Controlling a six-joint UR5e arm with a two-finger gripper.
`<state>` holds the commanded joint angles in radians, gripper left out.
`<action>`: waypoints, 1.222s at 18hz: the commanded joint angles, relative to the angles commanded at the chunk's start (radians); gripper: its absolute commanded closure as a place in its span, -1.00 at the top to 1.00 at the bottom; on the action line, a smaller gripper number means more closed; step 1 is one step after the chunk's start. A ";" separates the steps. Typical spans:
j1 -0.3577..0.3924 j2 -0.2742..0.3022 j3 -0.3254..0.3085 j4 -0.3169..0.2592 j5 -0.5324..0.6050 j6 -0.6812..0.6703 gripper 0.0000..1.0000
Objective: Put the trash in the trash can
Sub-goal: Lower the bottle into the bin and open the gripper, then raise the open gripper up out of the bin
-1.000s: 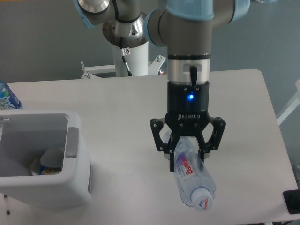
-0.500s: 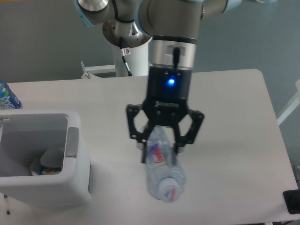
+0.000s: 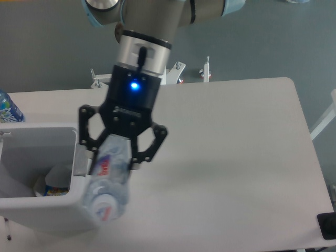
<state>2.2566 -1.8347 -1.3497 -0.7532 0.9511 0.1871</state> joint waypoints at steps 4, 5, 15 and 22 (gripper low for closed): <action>-0.069 0.003 -0.042 0.002 0.002 0.006 0.19; -0.081 0.003 -0.043 0.000 0.002 0.003 0.19; -0.129 -0.018 -0.071 0.002 0.000 0.014 0.53; -0.131 -0.009 -0.071 0.000 0.000 0.043 1.00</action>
<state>2.1261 -1.8439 -1.4205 -0.7532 0.9511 0.2301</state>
